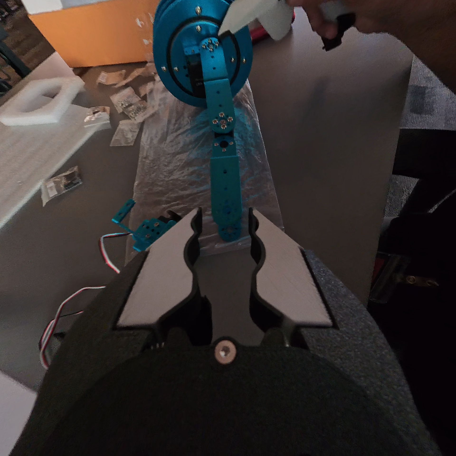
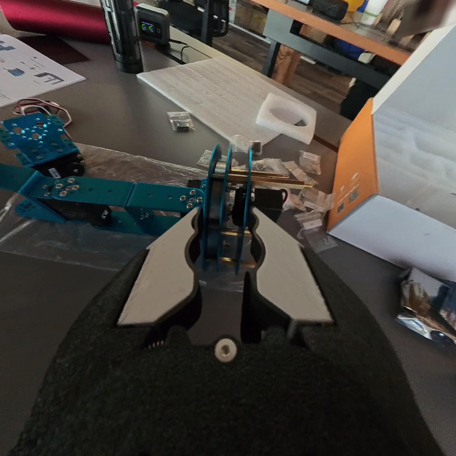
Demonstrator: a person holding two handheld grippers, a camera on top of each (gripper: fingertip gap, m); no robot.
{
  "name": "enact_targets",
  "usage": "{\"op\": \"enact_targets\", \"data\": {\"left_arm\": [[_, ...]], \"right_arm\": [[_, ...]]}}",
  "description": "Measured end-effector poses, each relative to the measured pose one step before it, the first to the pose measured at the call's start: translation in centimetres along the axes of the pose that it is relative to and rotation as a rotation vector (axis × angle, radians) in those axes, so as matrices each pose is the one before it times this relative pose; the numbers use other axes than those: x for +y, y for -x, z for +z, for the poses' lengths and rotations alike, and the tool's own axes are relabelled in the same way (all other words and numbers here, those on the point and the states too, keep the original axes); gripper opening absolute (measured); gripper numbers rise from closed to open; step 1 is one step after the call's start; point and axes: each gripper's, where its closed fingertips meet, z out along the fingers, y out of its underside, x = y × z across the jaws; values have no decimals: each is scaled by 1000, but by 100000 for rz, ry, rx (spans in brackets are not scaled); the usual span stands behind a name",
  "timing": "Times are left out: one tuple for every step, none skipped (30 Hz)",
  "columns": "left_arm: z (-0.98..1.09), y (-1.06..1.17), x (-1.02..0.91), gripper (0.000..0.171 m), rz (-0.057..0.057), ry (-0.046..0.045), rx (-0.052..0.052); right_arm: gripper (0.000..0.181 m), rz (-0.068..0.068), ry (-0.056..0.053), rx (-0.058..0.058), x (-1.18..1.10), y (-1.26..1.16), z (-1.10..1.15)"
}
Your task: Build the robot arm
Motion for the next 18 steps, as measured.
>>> {"op": "enact_targets", "data": {"left_arm": [[391, -149, 90, 34, 973, 1103, 174], [368, -127, 41, 28, 1004, 1016, 44], [317, -121, -49, 26, 1068, 766, 151], [220, -29, -116, 26, 1178, 882, -165], [164, 216, -99, 26, 906, 1563, -1296], [158, 447, -127, 25, 964, 1573, -2494], [192, 508, -251, 25, 1579, 737, -2718], [294, 446, -306, 24, 1505, 401, -2069], [422, 406, -340, 23, 505, 379, -1361], [515, 415, -320, 22, -94, 340, -1005], [577, 461, -242, 20, -264, 371, -890], [533, 527, -258, 19, -731, -79, -1108], [386, 583, -255, 18, -740, -323, -1475], [291, 525, -159, 18, -157, -80, -1510], [186, 392, -96, 18, 294, 88, -1151], [89, 292, 12, 18, 568, 166, -1171], [-10, 207, 102, 18, 463, 78, -1083], [-79, 26, 139, 18, 127, 55, -371]], "right_arm": [[34, 1198, 387, -1747, 9, 30, 49], [33, 467, 604, -1751, -41, 63, 89], [33, -77, 1412, -666, -62, -60, 94], [32, -1739, 2079, 276, -108, -136, 94], [32, -1533, 1246, 1428, -251, -288, 184], [32, -1062, 134, -166, -354, -193, 268], [32, 142, 356, -503, -332, -374, 290], [32, 977, 599, -318, -286, -549, 264], [31, 1109, 240, 87, -289, -614, 213], [31, 45, -453, 1096, -301, -689, 149], [31, -590, -747, 1189, -316, -693, 108], [31, -77, -686, 1235, -253, -671, 149], [31, 207, -1129, 1128, -218, -597, 186], [31, 638, -1609, 579, -155, -452, 246], [31, 876, -1341, 244, -7, -301, 310], [31, 786, -590, -125, 161, -146, 290], [31, 634, 98, -248, 300, -26, 243], [31, 656, -1207, -210, 144, 86, 127]]}}
